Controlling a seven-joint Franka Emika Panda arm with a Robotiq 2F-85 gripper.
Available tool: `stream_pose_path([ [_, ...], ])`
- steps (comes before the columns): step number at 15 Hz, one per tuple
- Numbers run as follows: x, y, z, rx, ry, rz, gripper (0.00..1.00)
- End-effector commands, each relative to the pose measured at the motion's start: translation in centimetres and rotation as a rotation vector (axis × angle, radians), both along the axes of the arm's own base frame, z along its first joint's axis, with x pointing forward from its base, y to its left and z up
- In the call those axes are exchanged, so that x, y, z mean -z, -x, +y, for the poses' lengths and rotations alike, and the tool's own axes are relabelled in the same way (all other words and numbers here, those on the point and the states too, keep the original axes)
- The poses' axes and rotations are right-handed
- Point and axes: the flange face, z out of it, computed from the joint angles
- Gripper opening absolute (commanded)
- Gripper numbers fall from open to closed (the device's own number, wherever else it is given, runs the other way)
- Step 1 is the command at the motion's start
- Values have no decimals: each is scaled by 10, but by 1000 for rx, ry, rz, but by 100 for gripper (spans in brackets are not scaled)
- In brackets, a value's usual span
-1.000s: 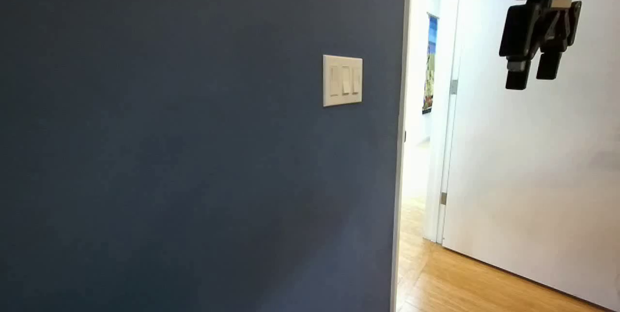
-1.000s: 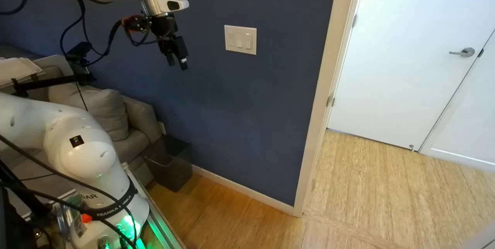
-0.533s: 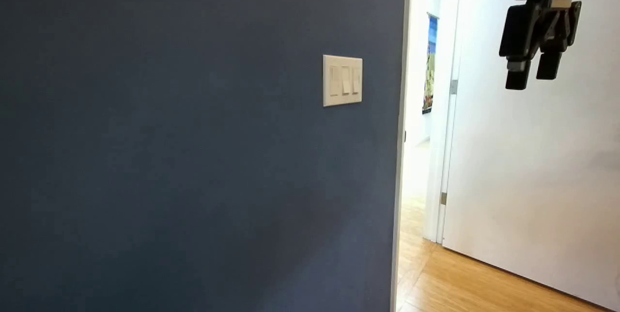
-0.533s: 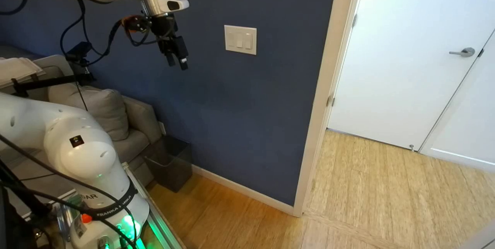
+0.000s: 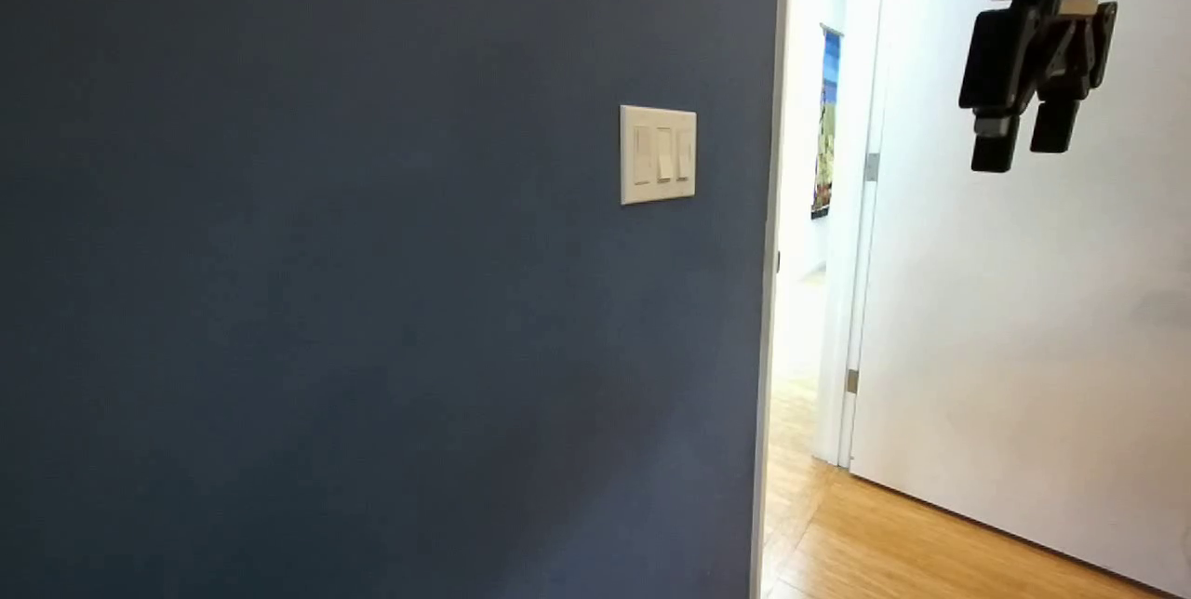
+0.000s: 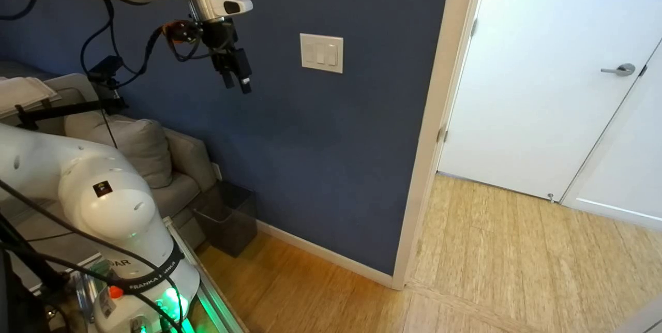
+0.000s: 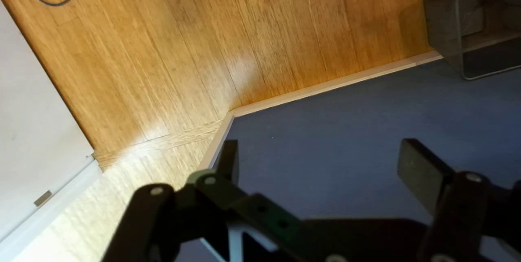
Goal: Press the right button of the wall lights switch
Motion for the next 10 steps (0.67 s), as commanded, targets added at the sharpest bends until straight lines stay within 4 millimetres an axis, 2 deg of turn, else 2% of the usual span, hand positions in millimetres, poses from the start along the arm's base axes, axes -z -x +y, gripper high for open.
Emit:
stream_pose_path([
  [1, -4, -5, -5, 15, -19, -3, 100],
  [4, -17, -28, -21, 6, -147, -49, 100],
  [7, -30, -61, -38, -13, -286, -105, 100],
  [10, -36, -91, -40, -66, -420, -123, 100],
])
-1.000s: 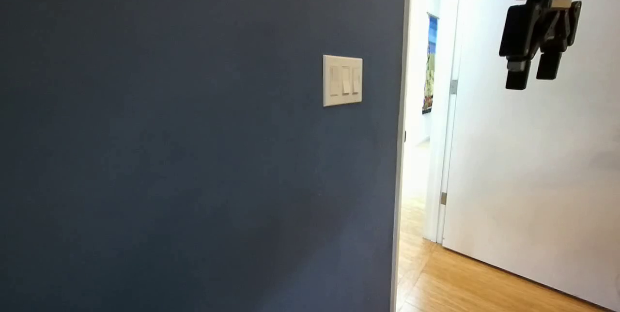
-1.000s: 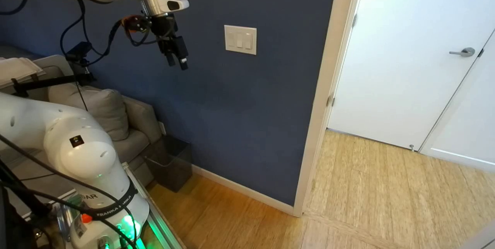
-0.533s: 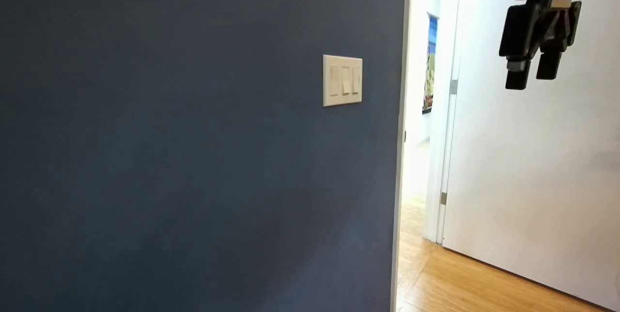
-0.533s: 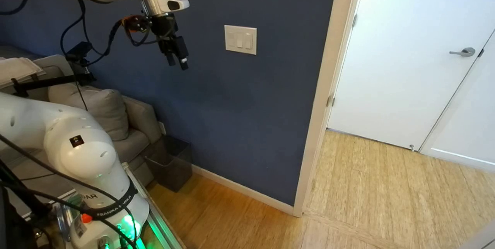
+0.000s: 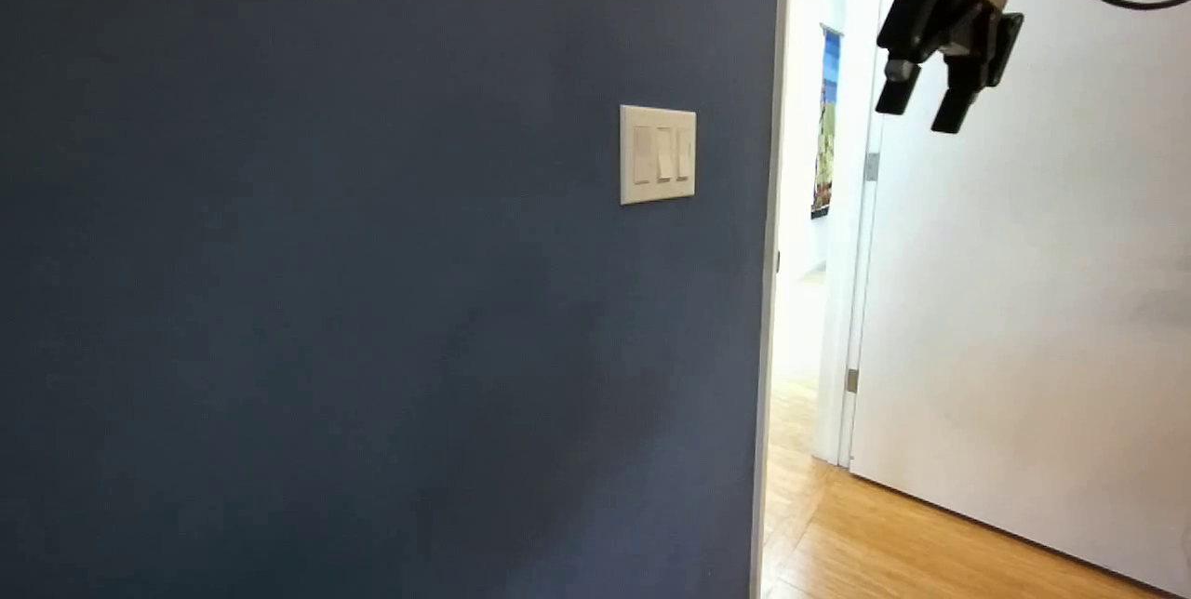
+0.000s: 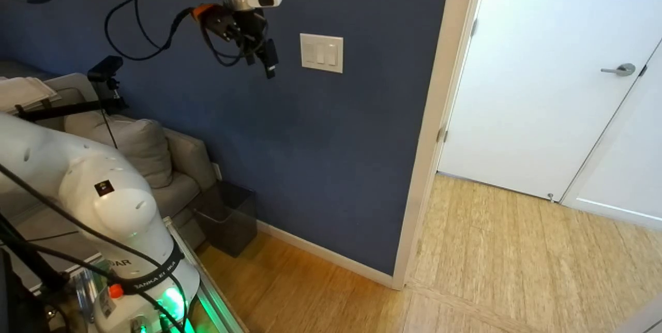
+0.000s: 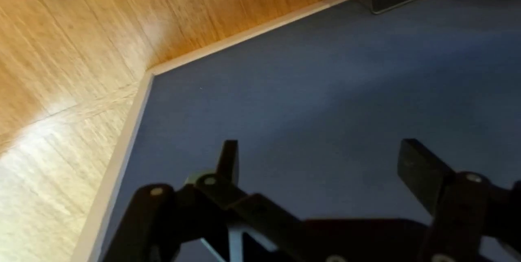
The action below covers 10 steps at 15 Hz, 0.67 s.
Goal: Press the right button of the wall lights switch
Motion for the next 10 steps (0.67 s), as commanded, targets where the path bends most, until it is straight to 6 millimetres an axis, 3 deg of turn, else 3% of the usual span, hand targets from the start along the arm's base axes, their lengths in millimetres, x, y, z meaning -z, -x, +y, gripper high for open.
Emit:
stream_pose_path([
  [1, -8, -44, 4, -67, -158, -10, 100],
  [5, -3, -85, -2, -66, -279, 7, 98],
  [6, -2, -96, -8, -51, -299, -6, 73],
  [8, 0, -115, -18, -32, -322, -22, 70],
  [10, 4, -134, -28, -8, -343, -57, 54],
])
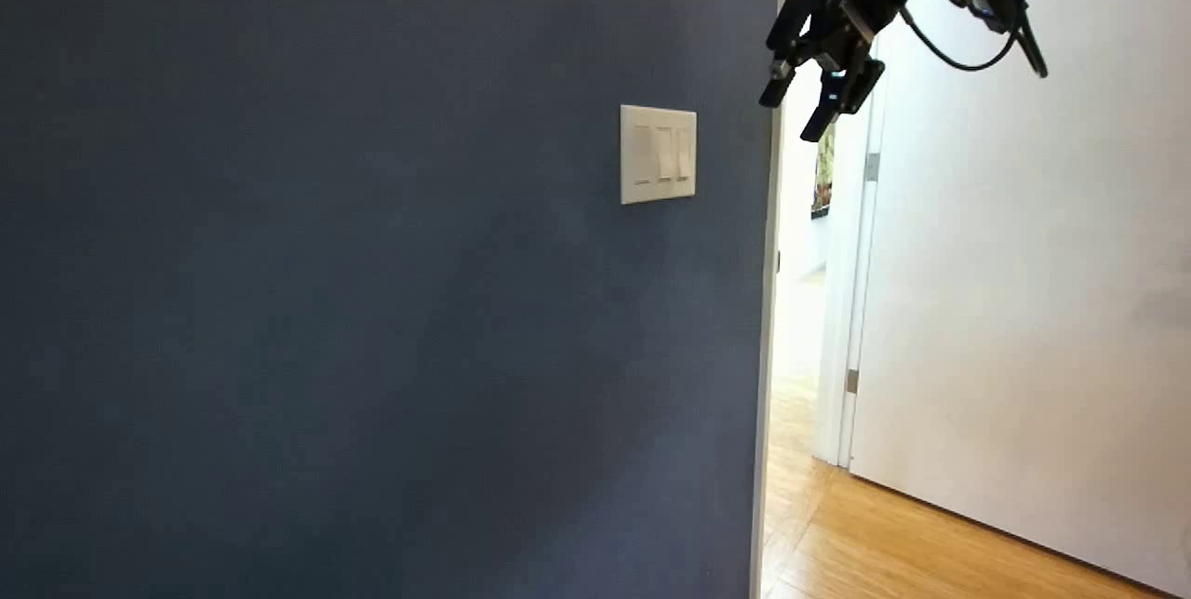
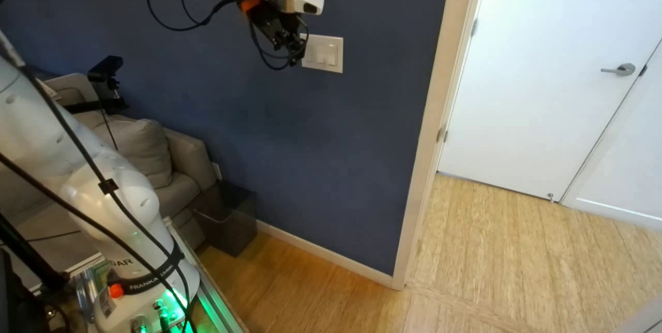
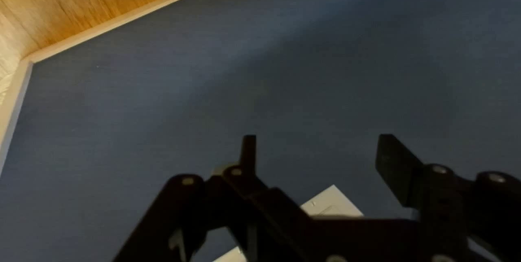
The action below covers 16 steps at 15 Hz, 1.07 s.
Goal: Press the right button of the wall lights switch
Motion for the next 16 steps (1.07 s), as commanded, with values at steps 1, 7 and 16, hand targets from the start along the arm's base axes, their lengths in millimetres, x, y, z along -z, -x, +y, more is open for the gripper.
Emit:
stream_pose_path([
  [1, 1, -38, -14, 33, -60, -50, 46],
  [7, 15, -76, -26, 112, -68, -117, 3],
  [16, 37, -114, -49, 254, -99, -129, 0],
])
